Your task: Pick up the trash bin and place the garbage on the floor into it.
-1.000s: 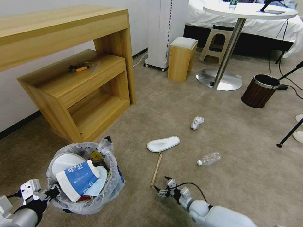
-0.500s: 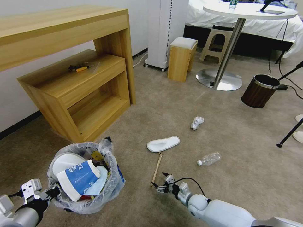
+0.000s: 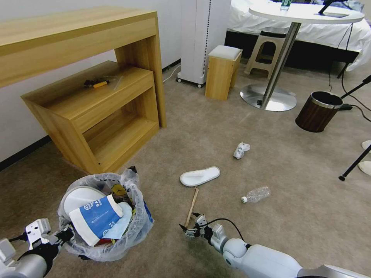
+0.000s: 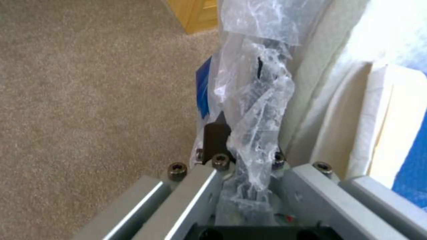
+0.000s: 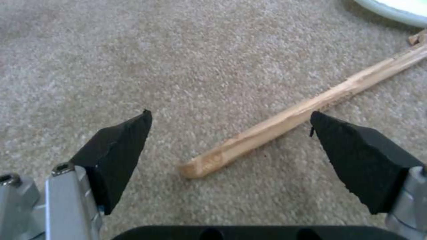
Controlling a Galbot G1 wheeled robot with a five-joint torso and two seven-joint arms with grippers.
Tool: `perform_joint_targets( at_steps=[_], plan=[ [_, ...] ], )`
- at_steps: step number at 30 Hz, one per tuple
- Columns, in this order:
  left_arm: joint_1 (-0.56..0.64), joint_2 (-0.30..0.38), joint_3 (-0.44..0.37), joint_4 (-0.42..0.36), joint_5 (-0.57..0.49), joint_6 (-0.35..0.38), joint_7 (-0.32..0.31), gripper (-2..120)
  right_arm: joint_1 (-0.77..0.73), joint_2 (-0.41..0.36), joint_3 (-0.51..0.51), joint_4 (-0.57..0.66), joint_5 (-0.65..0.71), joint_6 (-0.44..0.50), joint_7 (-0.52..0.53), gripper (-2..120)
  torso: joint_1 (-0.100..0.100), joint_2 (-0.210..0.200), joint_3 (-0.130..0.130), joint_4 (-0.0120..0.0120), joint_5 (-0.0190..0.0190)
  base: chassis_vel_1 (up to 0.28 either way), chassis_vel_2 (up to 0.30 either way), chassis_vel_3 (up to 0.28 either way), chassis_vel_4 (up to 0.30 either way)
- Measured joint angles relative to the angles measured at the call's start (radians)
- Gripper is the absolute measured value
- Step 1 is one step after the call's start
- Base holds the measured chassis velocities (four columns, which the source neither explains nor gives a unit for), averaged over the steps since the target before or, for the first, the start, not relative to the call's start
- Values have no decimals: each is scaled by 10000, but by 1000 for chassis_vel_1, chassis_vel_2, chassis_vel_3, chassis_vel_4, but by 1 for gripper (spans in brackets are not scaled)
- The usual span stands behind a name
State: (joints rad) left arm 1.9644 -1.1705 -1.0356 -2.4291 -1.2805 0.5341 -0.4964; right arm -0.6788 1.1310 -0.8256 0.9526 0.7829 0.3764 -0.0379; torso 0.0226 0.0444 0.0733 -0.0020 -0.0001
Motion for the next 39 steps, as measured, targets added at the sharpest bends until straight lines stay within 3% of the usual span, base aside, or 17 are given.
perform_joint_targets(
  at_steps=[39],
  plan=[
    [41,6,-12,-159,-102,3,-33,0,79,688,59,-1100,-5,-1,-239,91,0,0,0,0,1,0,0,0,0]
  ],
)
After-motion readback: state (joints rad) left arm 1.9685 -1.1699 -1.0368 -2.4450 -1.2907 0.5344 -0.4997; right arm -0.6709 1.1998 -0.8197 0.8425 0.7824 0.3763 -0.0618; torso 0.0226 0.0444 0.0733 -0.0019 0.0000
